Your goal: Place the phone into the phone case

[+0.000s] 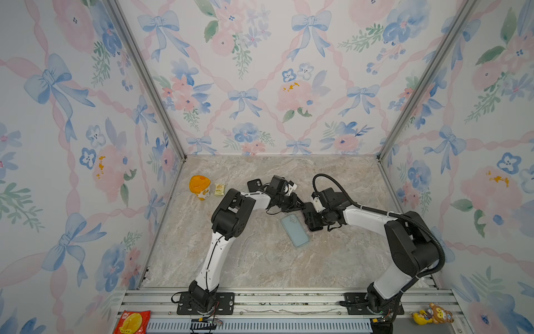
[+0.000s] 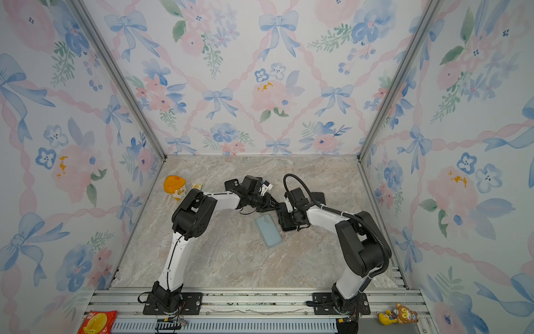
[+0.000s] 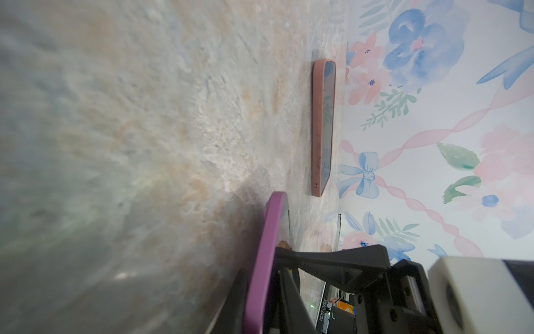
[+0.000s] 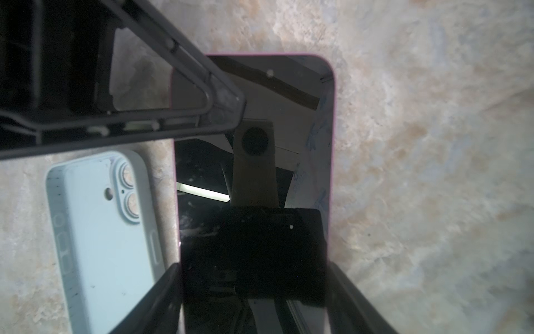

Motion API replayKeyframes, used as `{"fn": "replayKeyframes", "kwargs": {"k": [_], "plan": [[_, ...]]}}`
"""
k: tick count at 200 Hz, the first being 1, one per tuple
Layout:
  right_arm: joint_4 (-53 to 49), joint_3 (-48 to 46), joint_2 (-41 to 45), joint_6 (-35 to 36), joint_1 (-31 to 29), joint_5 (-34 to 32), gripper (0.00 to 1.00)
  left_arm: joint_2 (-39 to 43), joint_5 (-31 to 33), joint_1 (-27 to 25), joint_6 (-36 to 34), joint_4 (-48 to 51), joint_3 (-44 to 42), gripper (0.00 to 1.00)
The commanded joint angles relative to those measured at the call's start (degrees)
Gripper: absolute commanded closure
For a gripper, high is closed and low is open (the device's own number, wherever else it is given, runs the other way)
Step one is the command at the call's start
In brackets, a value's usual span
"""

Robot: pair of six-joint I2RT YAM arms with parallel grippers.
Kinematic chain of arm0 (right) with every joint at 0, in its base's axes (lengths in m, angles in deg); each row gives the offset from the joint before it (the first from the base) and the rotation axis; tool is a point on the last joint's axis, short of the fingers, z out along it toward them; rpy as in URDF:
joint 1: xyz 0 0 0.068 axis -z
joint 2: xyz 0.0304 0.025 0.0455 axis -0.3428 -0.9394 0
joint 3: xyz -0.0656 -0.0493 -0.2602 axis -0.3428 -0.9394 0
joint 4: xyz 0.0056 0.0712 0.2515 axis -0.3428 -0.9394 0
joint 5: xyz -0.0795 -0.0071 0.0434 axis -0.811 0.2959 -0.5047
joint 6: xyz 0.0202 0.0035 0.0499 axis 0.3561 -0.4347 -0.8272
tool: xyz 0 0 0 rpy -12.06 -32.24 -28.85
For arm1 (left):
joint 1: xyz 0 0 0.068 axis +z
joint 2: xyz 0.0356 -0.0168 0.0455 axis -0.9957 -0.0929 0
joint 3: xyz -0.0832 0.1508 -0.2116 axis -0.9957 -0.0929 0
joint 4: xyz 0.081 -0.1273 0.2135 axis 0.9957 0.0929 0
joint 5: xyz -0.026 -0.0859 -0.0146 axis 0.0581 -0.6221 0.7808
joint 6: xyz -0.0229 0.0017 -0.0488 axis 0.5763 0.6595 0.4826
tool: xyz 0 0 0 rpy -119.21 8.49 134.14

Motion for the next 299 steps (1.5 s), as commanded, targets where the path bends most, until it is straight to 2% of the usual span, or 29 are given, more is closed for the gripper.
{"fn": "replayKeyframes", "kwargs": {"k": [1, 27, 81, 94, 107, 125, 150, 172, 210, 233, 251, 299], "plan": [[0.81, -0.48, 0.19, -0.08, 0.1, 1.28, 0.4, -0.16, -1.82, 0.06, 0.04, -1.93, -1.01, 0.83], [0.24, -0.1, 0.53, 0.13, 0.06, 1.19, 0.37, 0.07, -1.9, 0.06, 0.35, -2.76, -1.54, 0.84], [-3.55, 3.54, 1.87, -1.22, -0.39, -2.04, 0.21, 1.81, -1.73, 0.06, 1.03, -3.8, -3.33, 0.88], [-5.04, 4.41, 5.03, -3.22, -0.38, -3.21, 0.19, 2.37, -1.54, 0.06, 1.66, -4.73, -3.9, 0.89], [-6.01, 4.33, 7.79, -8.24, -0.43, -4.34, 0.18, 2.94, -1.35, 0.13, 2.64, -5.81, -4.54, 0.91], [-3.23, 0.22, 14.23, -20.36, -1.13, -4.22, 0.19, 4.49, -0.56, 0.32, 5.22, -8.05, -6.22, 0.92], [9.66, -12.03, 24.75, -40.56, -1.89, -0.45, 0.21, 7.3, -0.14, 0.48, 11.86, -15.24, -8.93, 0.93], [15.69, -19.34, 32.25, -52.73, -2.69, -1.67, 0.22, 9.2, 0.3, 0.68, 19.4, -24.79, -12.44, 0.94], [19.17, -25.4, 41.9, -61.67, -3.1, -3.07, 0.22, 11.81, 1.73, 1.11, 28.84, -37.19, -19.02, 0.97], [28.06, -31.2, 44.86, -66.52, -2.65, -2.53, 0.26, 12.93, 3.26, 2.07, 35.3, -44.79, -23.08, 0.97], [35.56, -33.83, 44.11, -69.03, -1.49, -0.4, 0.28, 13.62, 3.61, 2.56, 38.32, -48.36, -24.29, 0.97], [47.28, -36.82, 39.08, -71.01, -0.08, 2.77, 0.38, 15.78, 4.86, 2.96, 41.71, -51.89, -25.98, 0.96]]}}
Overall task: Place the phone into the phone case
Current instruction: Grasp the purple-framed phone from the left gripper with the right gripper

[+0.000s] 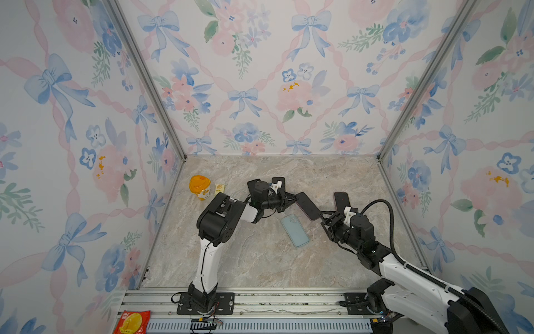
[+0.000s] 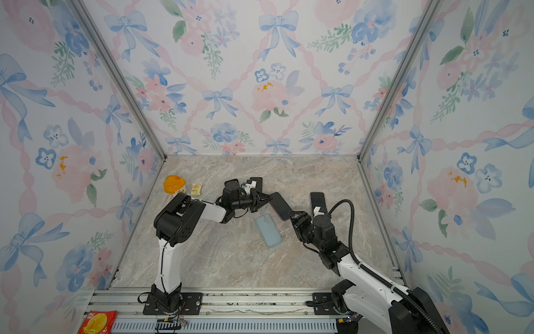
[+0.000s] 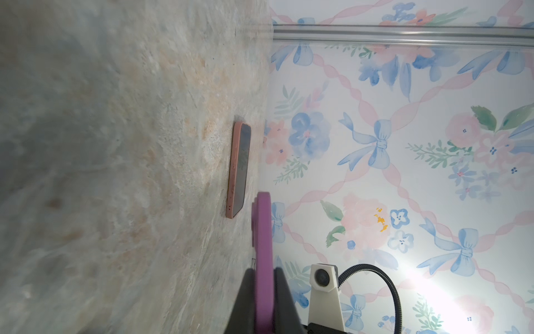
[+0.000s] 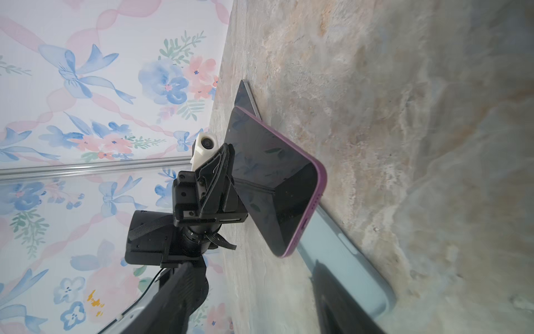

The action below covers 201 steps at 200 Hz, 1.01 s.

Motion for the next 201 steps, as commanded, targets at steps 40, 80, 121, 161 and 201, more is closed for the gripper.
{"fn": "replayKeyframes", "kwargs": {"k": [40, 80, 121, 161, 201], "plan": [[11.69, -3.08, -2.2, -1.8, 2.15, 1.27, 0.43, 4.28, 0.42, 0.19, 4.89, -8.71, -1.41, 0.96], [16.16, -3.36, -4.4, -1.39, 2.42, 0.65, 0.53, 3.89, 0.1, 0.06, 6.93, -11.29, -1.83, 0.96], [25.98, -4.13, -10.87, -2.84, 2.77, 1.82, 0.63, 3.87, 0.1, -0.16, 8.02, -13.02, -2.06, 0.95], [30.9, -5.29, -14.91, -2.75, 3.38, 2.03, 0.73, 4.13, -0.13, -0.16, 8.17, -13.56, -2.59, 0.95], [33.46, -5.14, -16.56, -3.01, 3.33, 2.34, 0.79, 3.8, -0.05, -0.16, 8.16, -14.01, -2.9, 0.95]]}}
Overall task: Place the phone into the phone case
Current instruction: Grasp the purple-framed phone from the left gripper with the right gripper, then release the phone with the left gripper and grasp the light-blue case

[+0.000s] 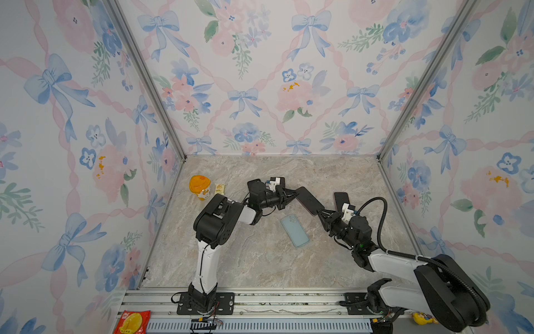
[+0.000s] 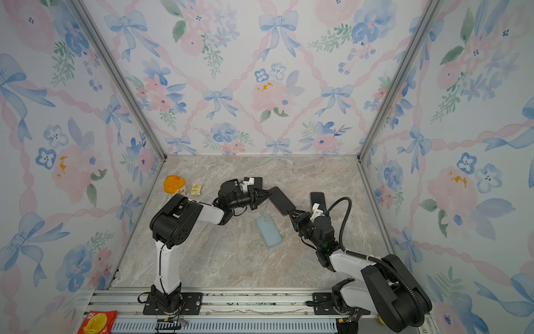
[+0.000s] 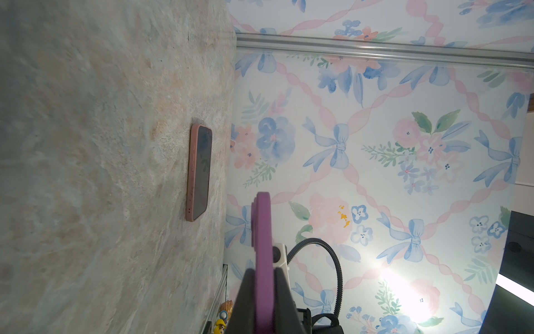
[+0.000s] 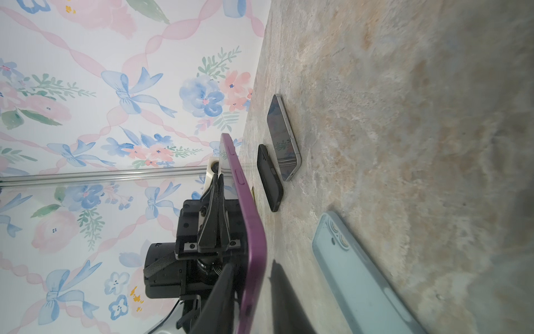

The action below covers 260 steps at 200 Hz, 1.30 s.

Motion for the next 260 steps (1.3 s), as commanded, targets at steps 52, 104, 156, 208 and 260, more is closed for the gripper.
{"fn": "replayKeyframes", "kwargs": {"k": [52, 104, 156, 208, 260], "plan": [[4.52, -0.11, -1.51, 0.02, 0.34, 0.48, 0.91, 2.34, -0.53, -0.16, 0.26, -4.51, -1.17, 0.89], [1.42, -0.69, 1.21, 1.24, 1.39, 1.5, 0.94, 4.61, -0.97, 0.54, -5.48, 0.22, -4.05, 0.67], [-22.1, 2.52, 13.95, 8.65, 2.35, 1.56, 0.98, 13.82, 4.37, 3.27, -36.51, 43.92, -0.42, 0.61], [-32.35, 4.77, 19.17, 13.03, 3.0, 3.25, 0.99, 12.52, 17.95, 2.21, -59.99, 76.58, 12.09, 0.6], [-36.22, 5.8, 19.15, 15.33, 4.07, 6.04, 1.0, 7.5, 34.04, -4.83, -73.26, 94.07, 23.43, 0.57]]}}
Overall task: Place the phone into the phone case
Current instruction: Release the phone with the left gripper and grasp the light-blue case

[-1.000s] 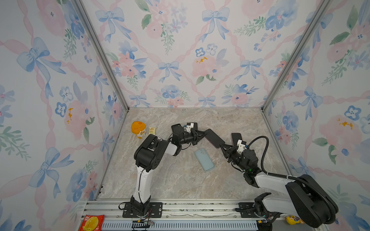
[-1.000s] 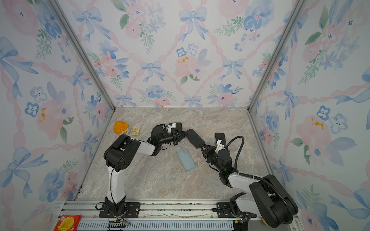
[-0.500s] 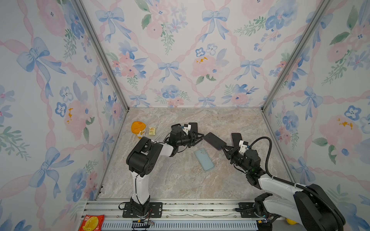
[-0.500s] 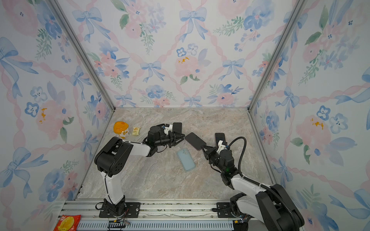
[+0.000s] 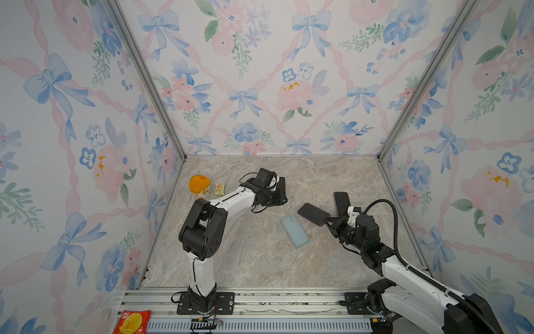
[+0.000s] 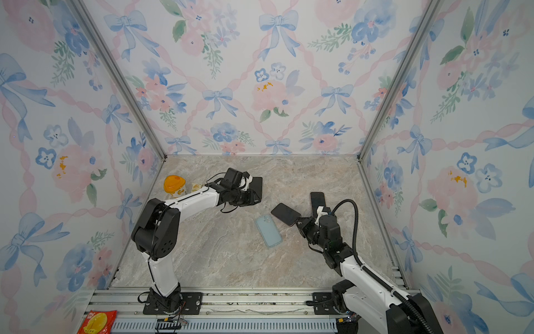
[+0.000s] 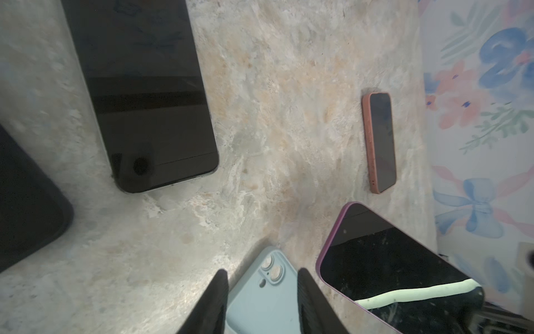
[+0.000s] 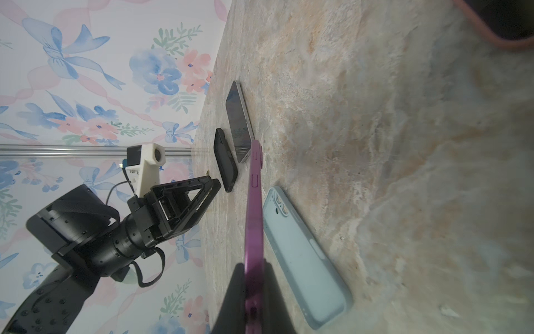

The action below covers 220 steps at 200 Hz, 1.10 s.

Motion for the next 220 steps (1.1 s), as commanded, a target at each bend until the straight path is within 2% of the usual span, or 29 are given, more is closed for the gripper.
{"fn": "replayKeyframes", "kwargs": {"k": [1, 70, 137, 170, 220], "plan": [[-1.11, 2.4, 0.85, 2.37, 0.94, 2.12, 1.0, -2.51, 9.73, -2.69, -10.12, 12.94, 3.28, 0.57], [-2.44, 1.36, 2.61, 3.16, 2.22, 3.66, 1.0, -7.8, 14.15, -6.95, -16.34, 17.5, 9.96, 0.52], [-4.32, 0.87, 4.44, 3.99, 3.44, 3.99, 1.0, -12.5, 14.91, -9.4, -19.15, 18.89, 13.43, 0.51], [-4.15, 0.67, 4.15, 4.15, 3.63, 4.08, 1.0, -14.39, 15.85, -9.49, -18.87, 19.25, 14.22, 0.57], [-4.15, 0.55, 4.07, 4.39, 3.72, 4.08, 1.0, -14.47, 16.74, -9.49, -18.19, 19.42, 13.79, 0.75]]}}
